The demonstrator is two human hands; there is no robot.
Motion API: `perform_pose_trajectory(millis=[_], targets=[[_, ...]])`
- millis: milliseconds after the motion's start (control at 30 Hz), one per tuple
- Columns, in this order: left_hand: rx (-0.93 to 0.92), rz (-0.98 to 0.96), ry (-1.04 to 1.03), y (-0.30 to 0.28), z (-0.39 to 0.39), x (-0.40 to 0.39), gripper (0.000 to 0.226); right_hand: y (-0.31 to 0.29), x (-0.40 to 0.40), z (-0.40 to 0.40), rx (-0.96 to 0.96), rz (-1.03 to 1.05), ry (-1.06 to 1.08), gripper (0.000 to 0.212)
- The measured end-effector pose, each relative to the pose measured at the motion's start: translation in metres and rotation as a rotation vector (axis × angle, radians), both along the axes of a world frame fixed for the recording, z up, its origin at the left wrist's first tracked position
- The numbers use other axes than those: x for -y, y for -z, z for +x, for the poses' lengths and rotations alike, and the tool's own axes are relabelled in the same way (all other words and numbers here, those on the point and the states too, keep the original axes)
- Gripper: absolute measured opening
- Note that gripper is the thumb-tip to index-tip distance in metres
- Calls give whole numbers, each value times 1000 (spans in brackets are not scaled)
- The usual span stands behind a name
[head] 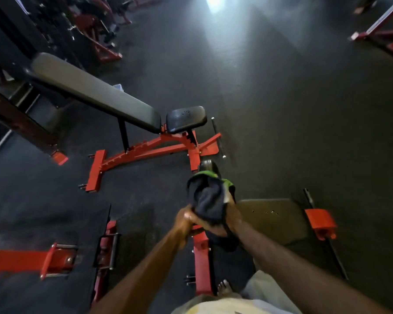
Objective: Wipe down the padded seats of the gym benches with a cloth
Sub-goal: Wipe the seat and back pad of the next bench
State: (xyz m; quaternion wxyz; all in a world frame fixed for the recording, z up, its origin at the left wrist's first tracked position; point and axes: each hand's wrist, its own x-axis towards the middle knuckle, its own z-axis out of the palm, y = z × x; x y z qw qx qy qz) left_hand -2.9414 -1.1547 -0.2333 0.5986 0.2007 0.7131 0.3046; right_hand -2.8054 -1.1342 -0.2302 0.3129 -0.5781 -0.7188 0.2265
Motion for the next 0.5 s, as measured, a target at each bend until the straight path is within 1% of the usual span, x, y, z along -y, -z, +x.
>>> perform_pose_trajectory(millis=[33,67,100,133,167,200,233,267,300,333,367,400,433,467,500], targets=[[17,4,-12,2,-1,0,26,10,2,0,-8,-32,-132,60],[8,3,-31,-1,1,1,26,29,-6,8,84,-3,-269,73],[4,22,-59,-1,2,2,24,29,-15,16,66,5,-301,79],[19,20,-98,-4,5,2,24,34,-25,24,22,22,-366,76],[54,17,-117,-6,6,-1,27,34,-39,29,-61,36,-365,67],[87,16,-122,-11,7,-3,29,30,-50,21,-108,60,-294,59],[110,24,-118,-11,6,-4,29,34,-62,17,-113,73,-224,55],[113,46,-122,-16,7,-4,30,47,-78,7,-87,44,-182,56],[111,63,-125,-14,5,-5,31,45,-80,-1,-18,-22,-253,57],[110,71,-144,-15,3,-5,30,40,-74,-6,99,-20,-351,65],[96,80,-164,-14,-1,-6,31,29,-70,-6,234,26,-432,73],[75,85,-170,-17,-2,-7,31,22,-70,4,319,65,-576,75],[61,91,-140,-16,-3,-8,29,17,-72,16,337,107,-665,74],[56,110,-117,-19,-2,-10,26,21,-84,24,327,163,-691,73],[52,135,-98,-19,-2,-10,24,27,-97,26,283,139,-656,72]])
